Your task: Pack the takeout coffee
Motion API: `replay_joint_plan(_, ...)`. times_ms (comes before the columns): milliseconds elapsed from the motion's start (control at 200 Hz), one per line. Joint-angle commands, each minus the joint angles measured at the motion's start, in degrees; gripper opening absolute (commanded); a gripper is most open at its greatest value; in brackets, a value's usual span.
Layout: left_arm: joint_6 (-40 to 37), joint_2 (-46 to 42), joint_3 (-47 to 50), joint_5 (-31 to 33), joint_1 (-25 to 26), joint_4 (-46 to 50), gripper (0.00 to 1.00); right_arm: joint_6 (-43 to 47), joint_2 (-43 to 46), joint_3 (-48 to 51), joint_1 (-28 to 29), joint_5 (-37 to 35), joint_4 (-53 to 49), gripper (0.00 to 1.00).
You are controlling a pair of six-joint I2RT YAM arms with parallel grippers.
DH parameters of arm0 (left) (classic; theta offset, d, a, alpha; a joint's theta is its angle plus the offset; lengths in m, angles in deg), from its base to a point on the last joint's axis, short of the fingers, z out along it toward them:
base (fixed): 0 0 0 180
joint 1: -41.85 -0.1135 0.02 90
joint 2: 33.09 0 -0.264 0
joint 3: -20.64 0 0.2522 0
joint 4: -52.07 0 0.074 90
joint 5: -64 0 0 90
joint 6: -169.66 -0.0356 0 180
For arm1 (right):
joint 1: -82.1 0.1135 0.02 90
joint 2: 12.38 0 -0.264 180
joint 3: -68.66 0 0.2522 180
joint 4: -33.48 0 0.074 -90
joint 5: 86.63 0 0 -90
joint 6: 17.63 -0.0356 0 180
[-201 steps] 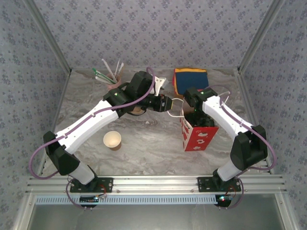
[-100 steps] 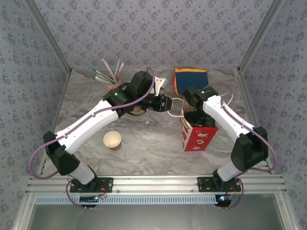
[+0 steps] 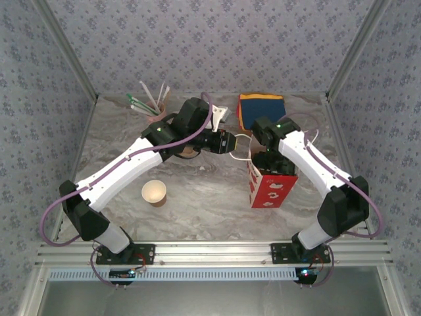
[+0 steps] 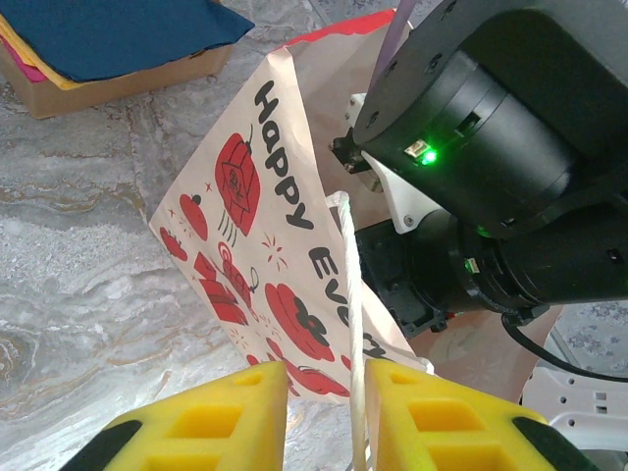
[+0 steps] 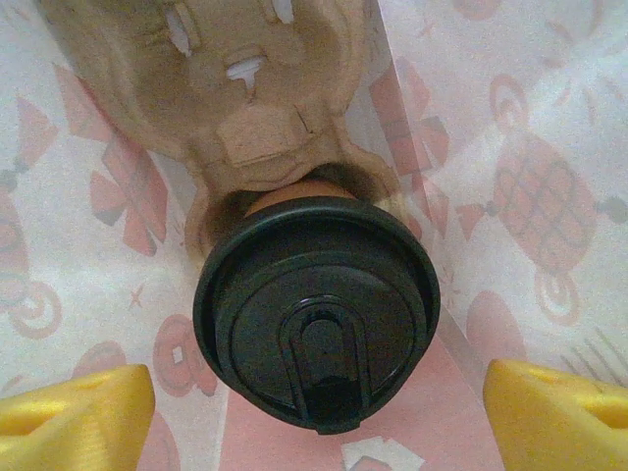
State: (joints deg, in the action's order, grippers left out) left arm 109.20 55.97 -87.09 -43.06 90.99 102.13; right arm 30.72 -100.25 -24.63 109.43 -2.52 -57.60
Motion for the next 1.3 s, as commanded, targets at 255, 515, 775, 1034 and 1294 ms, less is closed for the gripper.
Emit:
replay_joint_plan(255, -0.5, 0.1, -0.3, 0.4, 0.0, -0.2, 0.27, -2.2, 2.3, -3.6, 1.1, -2.1, -3.7, 0.89)
replay_joint_plan(515, -0.7, 0.1, -0.2, 0.9, 0.0, 0.2, 0.26, -2.2, 3.3, -5.6, 1.1, -3.0, -5.0, 0.88)
replay_joint_plan(775, -0.8, -0.2, 0.4, 1.3, -0.1, 0.5, 0.26, -2.0, 4.4, -8.9, 1.6, -4.9, -5.5, 0.83)
replay_joint_plan(1034, -0.8, -1.0, -0.9, 1.7, -0.5, 1.6, 0.29, -1.7, 6.7, -13.9, 2.5, -6.5, -4.8, 0.64)
replay_joint_plan(1294, -0.3, -1.1, -6.8, 1.2, -1.7, 5.0, 0.70, 1.2, 10.8, -19.4, 3.0, -7.9, -2.0, 0.55)
